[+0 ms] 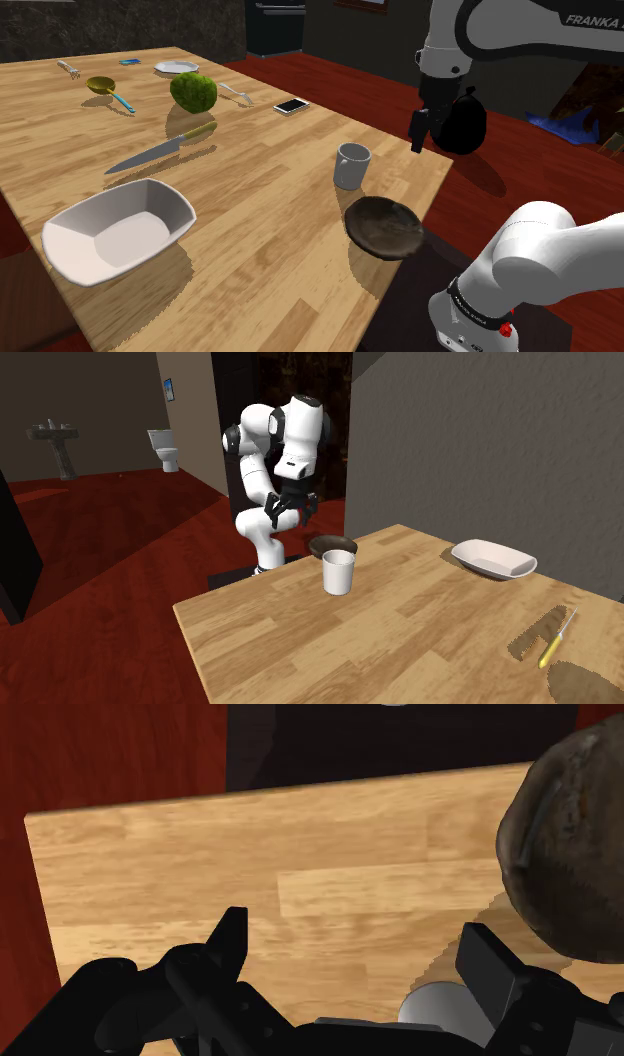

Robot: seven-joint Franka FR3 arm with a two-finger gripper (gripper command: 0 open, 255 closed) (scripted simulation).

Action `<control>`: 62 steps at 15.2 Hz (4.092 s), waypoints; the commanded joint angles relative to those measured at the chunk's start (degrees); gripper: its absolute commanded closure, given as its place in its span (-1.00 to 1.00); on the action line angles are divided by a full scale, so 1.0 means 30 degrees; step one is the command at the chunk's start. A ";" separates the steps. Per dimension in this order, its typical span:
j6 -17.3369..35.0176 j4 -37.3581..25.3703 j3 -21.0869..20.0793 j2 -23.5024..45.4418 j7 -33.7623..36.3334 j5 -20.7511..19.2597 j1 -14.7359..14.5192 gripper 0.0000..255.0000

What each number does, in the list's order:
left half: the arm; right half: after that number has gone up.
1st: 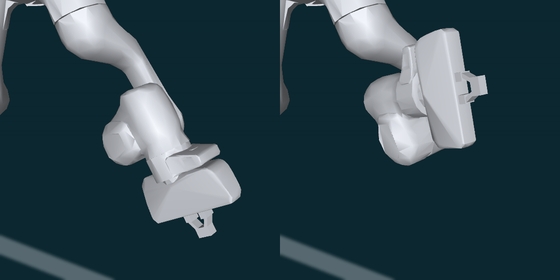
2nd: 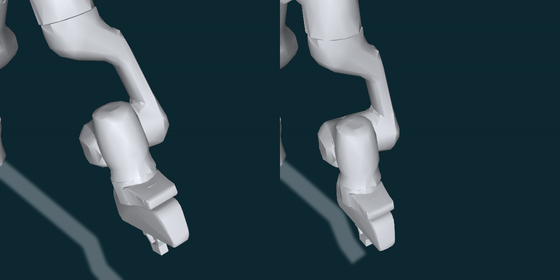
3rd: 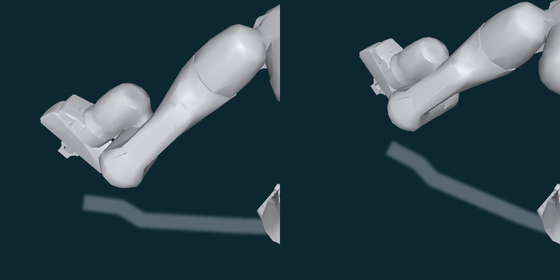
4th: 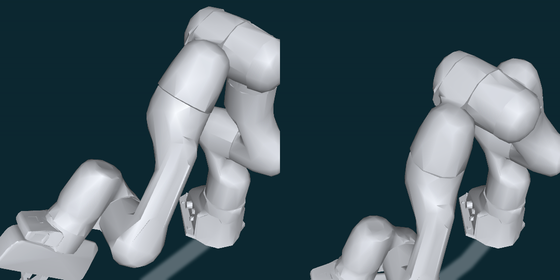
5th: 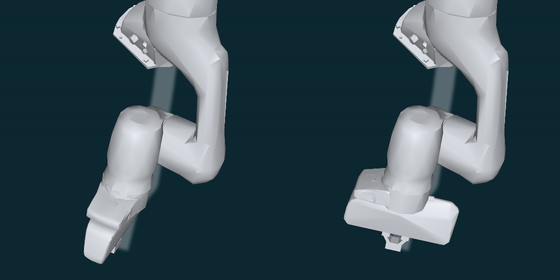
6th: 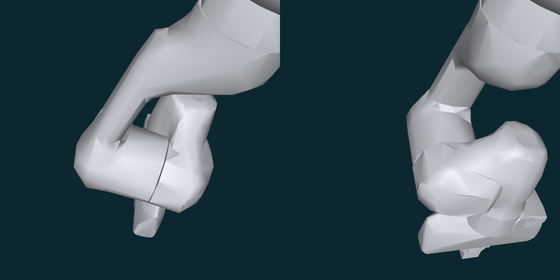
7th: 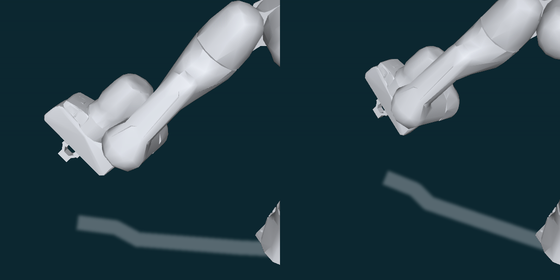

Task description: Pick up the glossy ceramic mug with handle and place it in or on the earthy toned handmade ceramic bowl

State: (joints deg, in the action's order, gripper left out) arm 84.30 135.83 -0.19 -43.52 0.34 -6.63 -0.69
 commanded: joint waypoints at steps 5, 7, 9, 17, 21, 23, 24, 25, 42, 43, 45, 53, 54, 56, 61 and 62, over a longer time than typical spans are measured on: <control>0.1402 -0.1318 0.0378 0.3146 -0.0437 0.0941 -0.0381 -1.00; 0.1966 -0.2114 0.0542 0.4725 -0.0723 0.1454 -0.0579 -1.00; 0.2430 -0.3002 0.0691 0.6302 -0.1045 0.1996 -0.0782 -1.00; 0.4022 -0.3725 0.0860 0.9057 -0.1723 0.3093 -0.1130 -1.00; 0.4925 -0.2737 0.0833 0.8971 -0.1727 0.3111 -0.1145 -1.00; 0.4925 -0.2737 0.0833 0.8970 -0.1727 0.3111 -0.1145 -1.00; 0.4925 -0.2737 0.0833 0.8971 -0.1727 0.3111 -0.1145 -1.00; 0.4925 -0.2737 0.0833 0.8971 -0.1727 0.3111 -0.1145 -1.00; 0.3887 -0.3617 0.0832 0.8811 -0.1672 0.3100 -0.1146 1.00; 0.3628 -0.3847 0.0832 0.8781 -0.1659 0.3098 -0.1147 1.00; 0.3113 -0.4317 0.0832 0.8736 -0.1633 0.3095 -0.1147 1.00; 0.1061 -0.6355 0.0835 0.8719 -0.1534 0.3093 -0.1154 1.00; 0.0805 -0.6628 0.0836 0.8736 -0.1522 0.3094 -0.1155 1.00; 0.0293 -0.7187 0.0838 0.8782 -0.1498 0.3097 -0.1158 1.00; -0.0992 -0.8660 0.0845 0.8969 -0.1441 0.3109 -0.1164 1.00; -0.1074 -0.8132 0.0669 0.8344 -0.1163 0.3197 -0.1262 1.00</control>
State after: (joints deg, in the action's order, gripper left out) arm 81.52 110.71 2.23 -17.29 -3.80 2.75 -4.24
